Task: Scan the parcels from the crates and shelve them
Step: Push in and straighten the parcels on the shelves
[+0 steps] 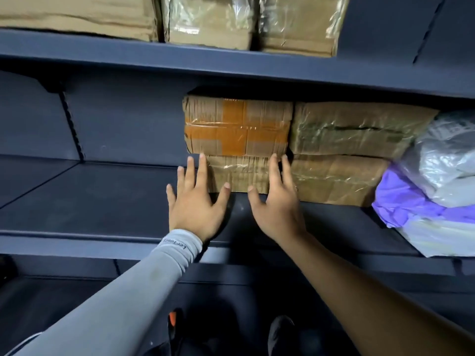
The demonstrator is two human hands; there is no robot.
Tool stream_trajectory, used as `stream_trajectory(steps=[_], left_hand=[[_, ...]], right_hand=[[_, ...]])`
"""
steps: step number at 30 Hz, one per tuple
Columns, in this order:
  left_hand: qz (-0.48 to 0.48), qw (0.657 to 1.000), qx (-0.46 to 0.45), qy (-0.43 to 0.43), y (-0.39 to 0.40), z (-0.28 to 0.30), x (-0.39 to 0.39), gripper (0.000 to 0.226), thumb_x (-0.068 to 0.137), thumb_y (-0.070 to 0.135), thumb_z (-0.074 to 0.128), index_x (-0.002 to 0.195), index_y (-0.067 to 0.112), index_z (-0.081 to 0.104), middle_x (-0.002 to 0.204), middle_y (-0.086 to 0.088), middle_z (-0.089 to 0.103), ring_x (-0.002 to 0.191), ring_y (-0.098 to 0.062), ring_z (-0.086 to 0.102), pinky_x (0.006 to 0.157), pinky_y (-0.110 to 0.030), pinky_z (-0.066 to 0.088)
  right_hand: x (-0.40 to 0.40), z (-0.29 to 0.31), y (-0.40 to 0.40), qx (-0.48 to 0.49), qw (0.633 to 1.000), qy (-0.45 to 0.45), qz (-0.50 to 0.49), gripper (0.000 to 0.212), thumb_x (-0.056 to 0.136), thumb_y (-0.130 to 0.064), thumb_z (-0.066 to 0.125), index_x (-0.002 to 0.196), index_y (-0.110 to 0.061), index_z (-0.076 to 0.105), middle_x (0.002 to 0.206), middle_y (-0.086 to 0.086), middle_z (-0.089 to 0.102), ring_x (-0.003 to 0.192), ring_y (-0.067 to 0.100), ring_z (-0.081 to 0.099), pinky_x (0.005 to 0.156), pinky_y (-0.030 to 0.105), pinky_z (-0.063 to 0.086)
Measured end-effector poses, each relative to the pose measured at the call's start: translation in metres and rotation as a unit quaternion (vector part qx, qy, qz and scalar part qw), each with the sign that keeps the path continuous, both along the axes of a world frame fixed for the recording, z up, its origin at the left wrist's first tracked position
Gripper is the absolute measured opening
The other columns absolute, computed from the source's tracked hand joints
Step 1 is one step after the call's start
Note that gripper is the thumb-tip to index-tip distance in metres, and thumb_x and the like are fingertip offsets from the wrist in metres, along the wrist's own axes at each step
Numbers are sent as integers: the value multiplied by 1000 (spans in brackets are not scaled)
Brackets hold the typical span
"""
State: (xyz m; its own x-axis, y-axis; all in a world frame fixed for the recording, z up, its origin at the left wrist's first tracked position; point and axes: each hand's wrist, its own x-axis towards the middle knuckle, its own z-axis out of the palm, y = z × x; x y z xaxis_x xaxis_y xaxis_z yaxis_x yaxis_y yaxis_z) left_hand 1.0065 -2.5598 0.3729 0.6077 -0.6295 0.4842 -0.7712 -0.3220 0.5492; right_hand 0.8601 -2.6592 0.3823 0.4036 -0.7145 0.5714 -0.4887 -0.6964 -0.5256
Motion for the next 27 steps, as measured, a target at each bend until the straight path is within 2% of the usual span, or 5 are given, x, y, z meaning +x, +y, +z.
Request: stream_trajectory(steps=[6, 12, 16, 21, 27], left_hand=[[-10, 997, -72, -32, -16, 10, 17, 94, 91, 70, 45, 163, 42, -8, 175, 2, -2, 161, -27, -1, 128, -58, 4], [17, 997, -53, -56, -22, 7, 19, 97, 92, 66, 56, 161, 50, -10, 174, -2, -13, 160, -28, -11, 127, -58, -2], [18, 995, -54, -78, -27, 10, 30, 96, 89, 68, 58, 160, 55, -5, 174, -13, -9, 160, -34, -7, 126, -59, -2], [8, 993, -94, -67, -29, 9, 34, 100, 84, 70, 61, 163, 49, 3, 174, -11, 6, 160, -32, 5, 127, -60, 4], [57, 989, -116, -70, -10, 11, 36, 95, 85, 75, 54, 164, 47, 8, 174, -9, 10, 160, -31, 5, 123, -65, -1]], right_hand=[[21, -2, -9, 24, 997, -66, -20, 86, 94, -38, 66, 164, -37, 16, 174, 5, -1, 150, 37, 34, 102, 41, 47], [27, -7, -17, 5, 999, -51, -15, 91, 91, -36, 70, 164, -42, 15, 175, 7, 1, 150, 36, 35, 84, 31, 45], [26, -8, -19, 5, 998, -52, -17, 89, 92, -34, 68, 164, -43, 16, 175, 4, 2, 149, 35, 34, 86, 32, 43], [23, -9, -19, -18, 998, -54, -14, 88, 91, -30, 67, 165, -37, 19, 174, 4, 9, 147, 36, 36, 95, 36, 47], [23, -10, -15, -106, 993, -44, 10, 82, 89, -35, 65, 163, -27, 31, 170, 11, 23, 146, 34, 36, 97, 37, 47]])
